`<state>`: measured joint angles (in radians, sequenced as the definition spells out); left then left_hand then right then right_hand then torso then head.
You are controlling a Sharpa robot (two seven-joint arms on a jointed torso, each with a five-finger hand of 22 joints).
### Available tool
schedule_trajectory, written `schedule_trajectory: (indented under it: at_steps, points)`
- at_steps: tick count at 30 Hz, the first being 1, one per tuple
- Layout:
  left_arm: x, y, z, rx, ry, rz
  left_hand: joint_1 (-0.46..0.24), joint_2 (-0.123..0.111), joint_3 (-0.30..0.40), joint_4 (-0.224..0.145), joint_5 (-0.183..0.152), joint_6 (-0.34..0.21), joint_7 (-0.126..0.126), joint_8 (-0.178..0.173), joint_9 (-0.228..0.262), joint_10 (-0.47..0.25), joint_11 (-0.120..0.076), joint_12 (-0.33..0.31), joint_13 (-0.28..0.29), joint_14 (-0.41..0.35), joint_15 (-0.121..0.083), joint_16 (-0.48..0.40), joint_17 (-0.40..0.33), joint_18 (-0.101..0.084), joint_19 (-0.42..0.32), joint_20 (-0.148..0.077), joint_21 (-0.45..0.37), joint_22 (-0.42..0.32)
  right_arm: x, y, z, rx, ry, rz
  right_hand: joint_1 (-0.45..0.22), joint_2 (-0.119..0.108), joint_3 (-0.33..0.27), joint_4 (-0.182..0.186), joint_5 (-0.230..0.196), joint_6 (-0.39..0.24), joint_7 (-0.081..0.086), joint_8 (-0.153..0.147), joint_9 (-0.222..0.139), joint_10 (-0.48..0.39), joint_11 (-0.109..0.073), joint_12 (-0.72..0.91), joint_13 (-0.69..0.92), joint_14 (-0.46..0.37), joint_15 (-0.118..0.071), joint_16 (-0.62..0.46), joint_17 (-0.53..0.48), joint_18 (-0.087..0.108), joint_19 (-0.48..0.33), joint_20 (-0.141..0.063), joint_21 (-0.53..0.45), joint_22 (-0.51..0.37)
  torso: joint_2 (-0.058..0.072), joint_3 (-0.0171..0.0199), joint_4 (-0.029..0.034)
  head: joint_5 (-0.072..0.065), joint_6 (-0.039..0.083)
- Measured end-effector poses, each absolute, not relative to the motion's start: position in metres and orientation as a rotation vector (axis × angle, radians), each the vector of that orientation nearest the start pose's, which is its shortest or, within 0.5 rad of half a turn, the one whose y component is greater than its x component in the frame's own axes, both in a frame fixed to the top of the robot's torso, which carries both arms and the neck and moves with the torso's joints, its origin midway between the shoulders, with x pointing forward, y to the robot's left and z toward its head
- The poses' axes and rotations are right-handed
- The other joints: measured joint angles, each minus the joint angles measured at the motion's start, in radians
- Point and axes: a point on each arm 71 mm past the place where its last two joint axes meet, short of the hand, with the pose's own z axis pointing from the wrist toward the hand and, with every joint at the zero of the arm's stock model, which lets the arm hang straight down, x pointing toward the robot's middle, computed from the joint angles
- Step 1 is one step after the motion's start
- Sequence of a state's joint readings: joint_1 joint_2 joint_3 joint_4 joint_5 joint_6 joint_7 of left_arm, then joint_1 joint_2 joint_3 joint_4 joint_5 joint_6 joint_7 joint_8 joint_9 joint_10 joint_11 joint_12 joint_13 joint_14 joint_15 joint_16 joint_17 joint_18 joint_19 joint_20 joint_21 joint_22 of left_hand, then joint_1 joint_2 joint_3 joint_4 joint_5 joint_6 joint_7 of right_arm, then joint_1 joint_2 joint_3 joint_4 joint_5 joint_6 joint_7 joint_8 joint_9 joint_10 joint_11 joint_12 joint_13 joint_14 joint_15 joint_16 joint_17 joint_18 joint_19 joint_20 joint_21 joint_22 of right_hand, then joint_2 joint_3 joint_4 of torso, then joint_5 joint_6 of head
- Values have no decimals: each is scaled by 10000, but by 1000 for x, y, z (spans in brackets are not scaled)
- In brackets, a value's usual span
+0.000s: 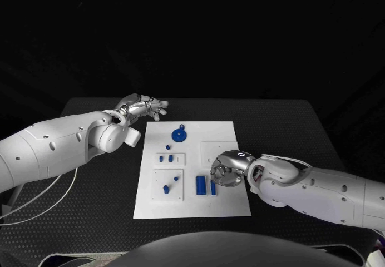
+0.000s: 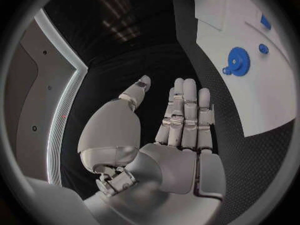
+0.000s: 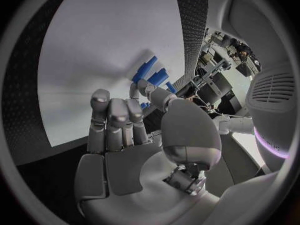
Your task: Assemble the parts on the task board
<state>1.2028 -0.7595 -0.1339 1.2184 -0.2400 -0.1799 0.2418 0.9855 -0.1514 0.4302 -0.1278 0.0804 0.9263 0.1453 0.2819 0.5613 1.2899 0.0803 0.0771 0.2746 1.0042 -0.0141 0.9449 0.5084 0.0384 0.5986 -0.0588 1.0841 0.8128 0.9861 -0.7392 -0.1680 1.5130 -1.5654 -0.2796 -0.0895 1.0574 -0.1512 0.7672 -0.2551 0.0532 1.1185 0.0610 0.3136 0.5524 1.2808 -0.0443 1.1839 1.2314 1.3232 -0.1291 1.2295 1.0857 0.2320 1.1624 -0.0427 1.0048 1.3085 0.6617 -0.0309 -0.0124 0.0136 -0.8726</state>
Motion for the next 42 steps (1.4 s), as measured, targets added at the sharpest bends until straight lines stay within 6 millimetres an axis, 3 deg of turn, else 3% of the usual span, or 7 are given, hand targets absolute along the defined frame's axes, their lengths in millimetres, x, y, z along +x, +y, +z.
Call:
schedule_trajectory:
  at_steps: [25, 30, 36, 42]
  points:
    - [525, 254, -234, -9586, 16894, -12317, 0, 0, 22, 22, 0, 2, 2, 0, -8, 0, 0, 0, 1, 0, 0, 0, 7, -1, -36, 36, 0, -1, 400, -142, -326, -4276, 19044, 6942, 118, 118, -29, -29, 0, 39, 16, 174, 75, 204, -24, 310, 340, -25, -102, 0, 1, 8, -1, 1, 0, 0, -3, -4, 6, 22, 0]
    - [524, 254, -234, -9587, 16915, -12312, 0, 0, 22, 21, 0, 2, 2, 0, -8, 0, 0, 0, 1, 0, 0, 0, 6, -1, -36, 36, 0, -1, 399, -142, -327, -4212, 18900, 6945, 254, -18, 25, 25, 0, 53, 3, 174, 87, 240, -59, 310, 336, -27, -103, 0, 1, 7, 27, -24, 0, 0, -6, -7, 1, 23, 0]
    - [524, 254, -235, -9588, 16938, -12307, 0, 0, 22, 21, 0, 2, 3, 0, -8, 0, 0, 0, 1, 0, 0, 0, 5, -1, -37, 36, 0, -1, 397, -143, -328, -4079, 18731, 6968, 377, -443, 208, 207, 1, 141, -14, 233, 147, 358, -48, 388, 402, -27, -102, 0, 1, 8, 77, -41, 0, 0, -6, -8, 2, 23, 0]
    - [524, 254, -235, -9587, 16953, -12304, 0, 0, 22, 21, 0, 3, 3, -37, -7, 0, 0, 0, 1, 0, 0, 0, 14, -1, -36, 36, 0, -1, 396, -144, -328, -3951, 18680, 6985, 350, -467, 166, 249, 1, 158, -6, 232, 148, 386, -62, 427, 465, -28, -101, 0, 1, 9, 101, -64, -1, 0, -5, -11, 6, 15, -1]
